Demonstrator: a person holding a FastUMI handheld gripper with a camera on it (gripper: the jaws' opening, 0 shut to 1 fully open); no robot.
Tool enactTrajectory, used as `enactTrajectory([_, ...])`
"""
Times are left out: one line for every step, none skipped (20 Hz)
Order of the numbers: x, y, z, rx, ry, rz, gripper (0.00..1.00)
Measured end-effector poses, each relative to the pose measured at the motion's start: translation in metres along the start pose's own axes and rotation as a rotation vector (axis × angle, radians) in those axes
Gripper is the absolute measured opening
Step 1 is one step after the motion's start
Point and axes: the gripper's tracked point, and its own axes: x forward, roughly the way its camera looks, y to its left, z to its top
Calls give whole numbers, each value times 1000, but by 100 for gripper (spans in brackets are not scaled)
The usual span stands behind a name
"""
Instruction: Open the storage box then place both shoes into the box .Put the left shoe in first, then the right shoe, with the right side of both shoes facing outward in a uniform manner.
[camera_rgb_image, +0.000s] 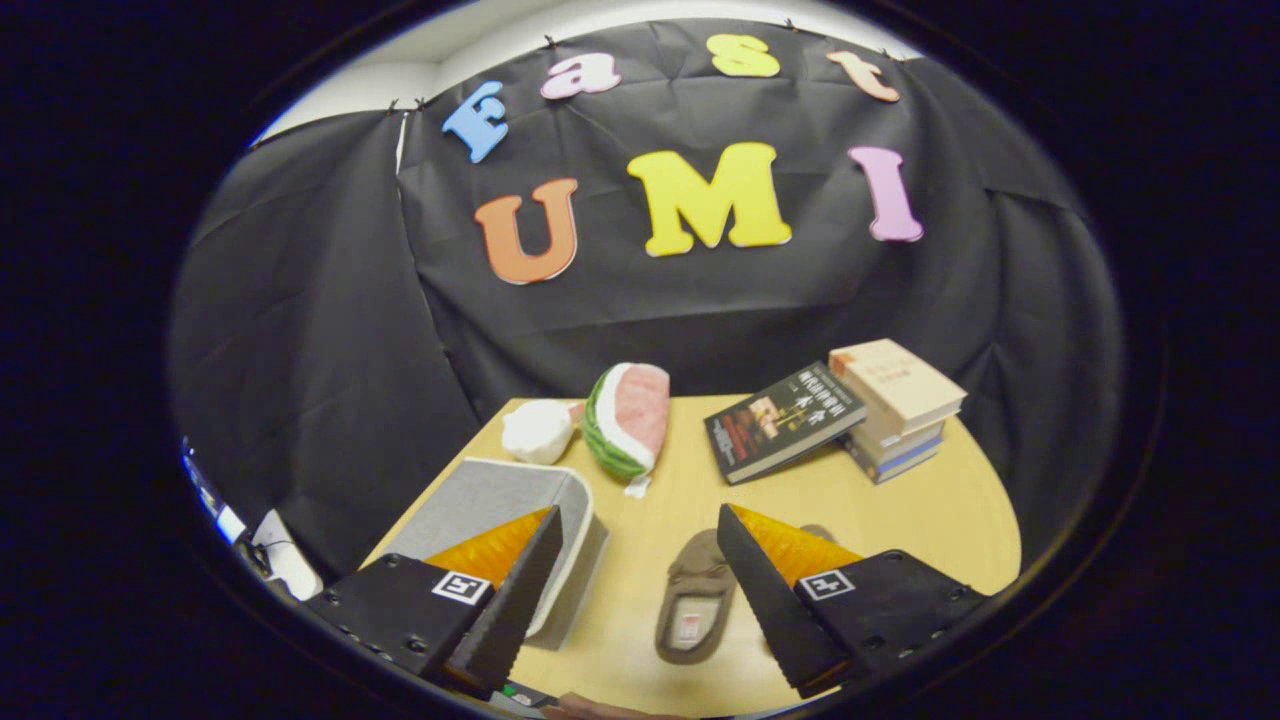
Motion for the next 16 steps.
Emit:
enactTrajectory([11,11,-9,1,30,28,96])
enactTrajectory([21,22,-17,-1,61,58,96])
enactTrajectory([31,31,-25,0,91,80,96])
enactTrajectory([41,35,-31,9,118,96,96])
enactTrajectory([50,39,-37,18,142,107,96])
enactTrajectory([60,45,-41,26,159,120,96])
enactTrajectory([70,48,-44,40,176,133,96])
enactTrajectory([77,49,-49,62,200,142,96])
enactTrajectory([84,52,-51,87,219,156,96])
enactTrajectory([90,51,-57,103,246,153,96])
enactTrajectory([95,52,-61,121,266,157,96])
enactTrajectory([99,55,-63,142,286,173,96])
enactTrajectory([104,58,-67,160,299,173,96])
enactTrajectory([107,58,-72,171,316,175,96])
enactTrajectory([109,60,-76,188,328,187,96])
enactTrajectory([111,62,-76,206,331,199,97])
